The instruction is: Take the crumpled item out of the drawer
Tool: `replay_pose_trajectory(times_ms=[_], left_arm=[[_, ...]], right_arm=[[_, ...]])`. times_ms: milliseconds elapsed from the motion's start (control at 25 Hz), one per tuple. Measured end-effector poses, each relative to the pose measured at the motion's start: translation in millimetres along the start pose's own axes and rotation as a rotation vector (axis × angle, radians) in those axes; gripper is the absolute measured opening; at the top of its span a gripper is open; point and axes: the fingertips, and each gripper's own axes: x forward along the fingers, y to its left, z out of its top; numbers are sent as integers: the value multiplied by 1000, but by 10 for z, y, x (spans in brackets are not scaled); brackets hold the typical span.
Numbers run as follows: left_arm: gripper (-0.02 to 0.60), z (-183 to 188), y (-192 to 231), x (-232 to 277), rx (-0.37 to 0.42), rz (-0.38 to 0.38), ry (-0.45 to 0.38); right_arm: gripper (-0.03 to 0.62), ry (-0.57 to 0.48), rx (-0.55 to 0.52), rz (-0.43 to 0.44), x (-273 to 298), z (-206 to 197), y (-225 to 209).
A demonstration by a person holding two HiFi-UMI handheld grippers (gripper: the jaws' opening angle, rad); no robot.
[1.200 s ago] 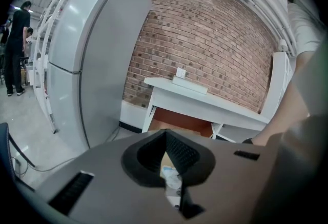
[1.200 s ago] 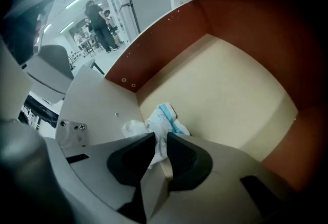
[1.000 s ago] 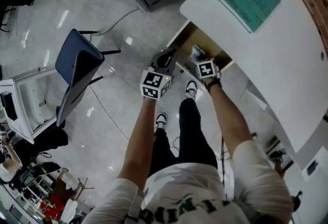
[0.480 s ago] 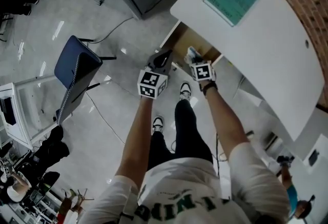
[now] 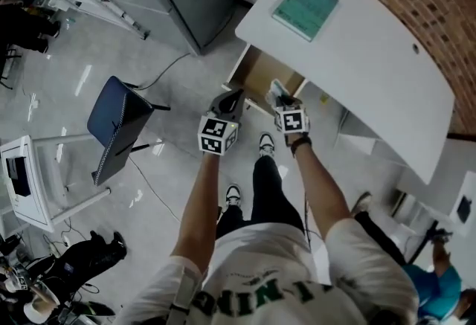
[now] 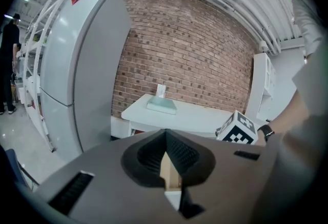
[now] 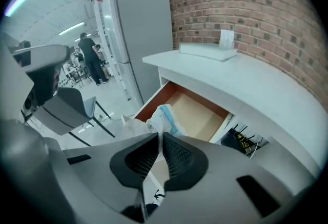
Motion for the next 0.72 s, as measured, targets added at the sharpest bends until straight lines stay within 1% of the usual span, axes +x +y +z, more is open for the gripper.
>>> replay_pose_trajectory(times_ms=[160, 280, 360, 480, 640, 720], left_arm=[[-6, 172, -137, -264, 25, -4, -23], [-6, 261, -276, -531, 9, 17, -30], [-6, 361, -342, -668, 12, 32, -36], [-6, 521, -466, -842, 48, 40, -49], [-6, 610, -716, -1126, 108, 34, -60], [-6, 649, -805, -1264, 123, 34, -64]], right_arm=[[28, -67, 48, -6, -444, 111, 81], [28, -136, 28, -13, -858, 162, 172], [28, -170, 31, -32, -1118, 191, 185], [28, -234, 51, -59, -1489, 241, 186], [28, -312, 88, -105, -1992, 166, 216], [28, -359, 97, -114, -2219, 143, 266]])
